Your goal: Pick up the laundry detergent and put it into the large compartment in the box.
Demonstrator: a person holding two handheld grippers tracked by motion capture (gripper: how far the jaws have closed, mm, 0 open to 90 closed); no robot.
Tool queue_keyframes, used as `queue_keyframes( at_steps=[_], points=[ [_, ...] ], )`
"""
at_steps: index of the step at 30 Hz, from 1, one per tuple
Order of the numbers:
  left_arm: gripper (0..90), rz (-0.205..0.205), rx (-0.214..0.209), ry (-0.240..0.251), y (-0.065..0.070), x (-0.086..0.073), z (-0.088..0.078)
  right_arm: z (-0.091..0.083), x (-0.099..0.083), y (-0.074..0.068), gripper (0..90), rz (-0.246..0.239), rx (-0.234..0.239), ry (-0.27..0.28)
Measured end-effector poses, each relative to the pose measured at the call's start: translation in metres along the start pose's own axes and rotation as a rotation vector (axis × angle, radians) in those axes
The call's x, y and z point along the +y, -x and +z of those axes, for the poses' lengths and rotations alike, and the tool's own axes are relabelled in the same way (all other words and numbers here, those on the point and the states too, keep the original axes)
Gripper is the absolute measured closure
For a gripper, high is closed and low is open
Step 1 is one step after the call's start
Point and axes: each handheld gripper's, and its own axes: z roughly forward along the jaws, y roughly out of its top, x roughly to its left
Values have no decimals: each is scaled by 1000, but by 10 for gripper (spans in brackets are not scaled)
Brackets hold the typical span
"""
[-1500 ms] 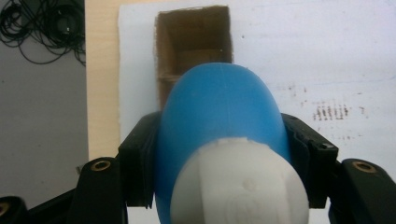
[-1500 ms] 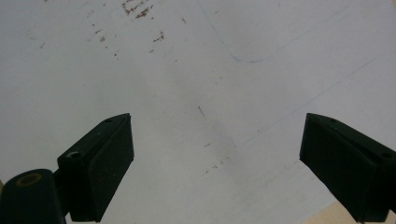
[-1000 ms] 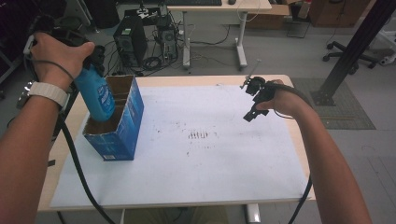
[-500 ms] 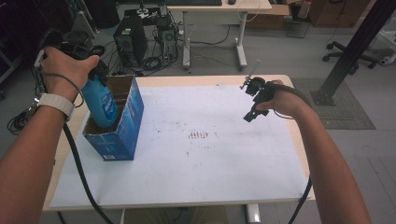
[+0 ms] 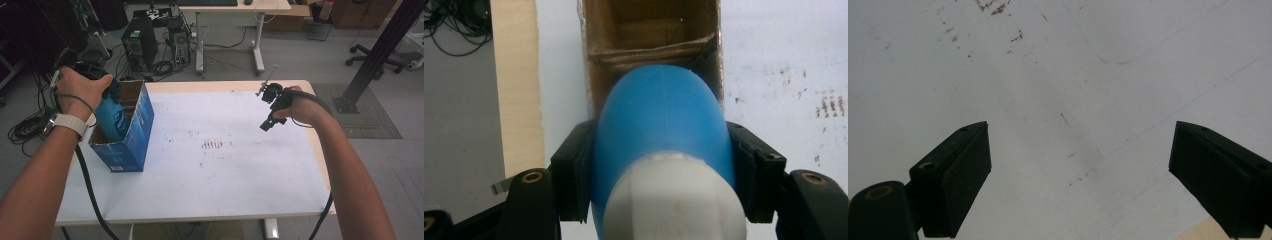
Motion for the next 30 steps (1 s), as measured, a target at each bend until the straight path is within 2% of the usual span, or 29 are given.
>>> queue_keyframes(
  at_steps=[6, 10, 15, 22, 30],
  points=[
    [374, 14, 5, 3, 2, -2, 13, 0, 0, 0, 100, 4, 1, -3],
    [373, 13, -8, -8, 1, -4, 21, 1, 0, 0, 100, 3, 2, -1],
    [374, 32, 5, -16, 3, -6, 31, 2, -2, 0, 100, 6, 7, -1],
    [374, 25, -3, -18, 2, -9, 44, 3, -6, 2, 100, 24, 10, 1],
    [374, 40, -1, -31, 6, -11, 56, 5, -4, 2, 100, 18, 14, -2]
  ],
)
